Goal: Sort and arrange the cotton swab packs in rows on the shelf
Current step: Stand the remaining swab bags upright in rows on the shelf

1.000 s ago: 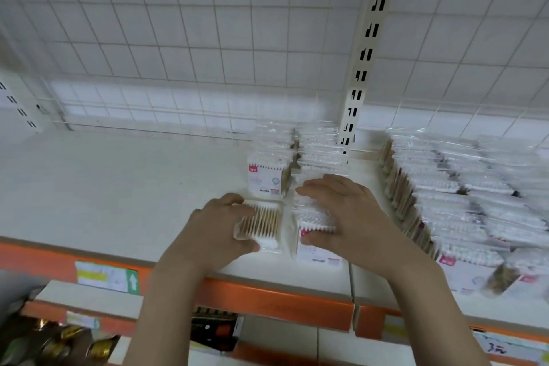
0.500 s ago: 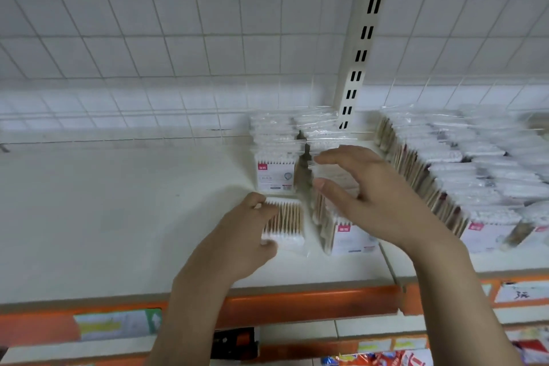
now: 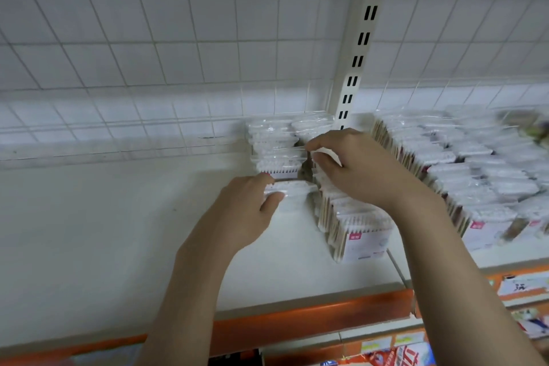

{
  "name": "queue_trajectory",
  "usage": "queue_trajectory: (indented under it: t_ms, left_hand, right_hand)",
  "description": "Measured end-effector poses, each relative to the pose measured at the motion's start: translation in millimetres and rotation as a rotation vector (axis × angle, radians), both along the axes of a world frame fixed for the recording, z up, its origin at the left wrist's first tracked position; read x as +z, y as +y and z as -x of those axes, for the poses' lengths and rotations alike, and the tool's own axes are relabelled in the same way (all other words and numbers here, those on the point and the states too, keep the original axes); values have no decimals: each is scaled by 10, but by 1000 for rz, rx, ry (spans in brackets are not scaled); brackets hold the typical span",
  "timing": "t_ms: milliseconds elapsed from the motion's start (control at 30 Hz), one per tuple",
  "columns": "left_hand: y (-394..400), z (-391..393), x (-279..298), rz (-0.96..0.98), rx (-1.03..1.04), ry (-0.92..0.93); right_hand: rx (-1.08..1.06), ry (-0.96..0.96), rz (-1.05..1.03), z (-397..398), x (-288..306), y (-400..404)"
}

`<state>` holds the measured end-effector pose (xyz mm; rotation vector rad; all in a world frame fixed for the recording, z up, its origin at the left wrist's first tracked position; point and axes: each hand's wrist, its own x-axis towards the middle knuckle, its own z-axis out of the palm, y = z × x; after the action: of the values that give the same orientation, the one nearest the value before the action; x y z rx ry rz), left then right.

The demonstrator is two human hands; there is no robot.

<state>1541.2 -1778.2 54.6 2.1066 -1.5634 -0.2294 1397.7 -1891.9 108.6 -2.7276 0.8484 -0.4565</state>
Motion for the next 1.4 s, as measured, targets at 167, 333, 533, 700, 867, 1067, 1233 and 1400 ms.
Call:
queue_trajectory:
  t_ms: [167, 333, 533, 700, 867, 1067, 1233, 1400]
  left_hand:
    - [-138, -81, -31, 96, 82, -18]
    - [-177, -125, -110, 197, 158, -42]
    - [-117, -147, -139, 237, 151, -169]
    - [-68, -130, -119, 197, 54, -104]
    - [-30, -95, -61, 222, 49, -57]
    - [-16, -90, -63, 219, 52, -29]
    - [-61, -112, -88, 205, 62, -95]
    - [-119, -136, -76, 178, 16, -106]
  right_hand:
    - [23, 100, 28, -181, -16, -143]
    - [62, 136, 49, -243, -112, -220]
    - [110, 178, 66, -242, -196, -232]
    - [125, 157, 48, -214, -180, -232]
    - [72, 86, 76, -250, -135, -283]
    - [61, 166, 142, -371, -107, -346]
    - [121, 220, 100, -423, -103, -354]
    - [139, 165, 56, -439, -77, -392]
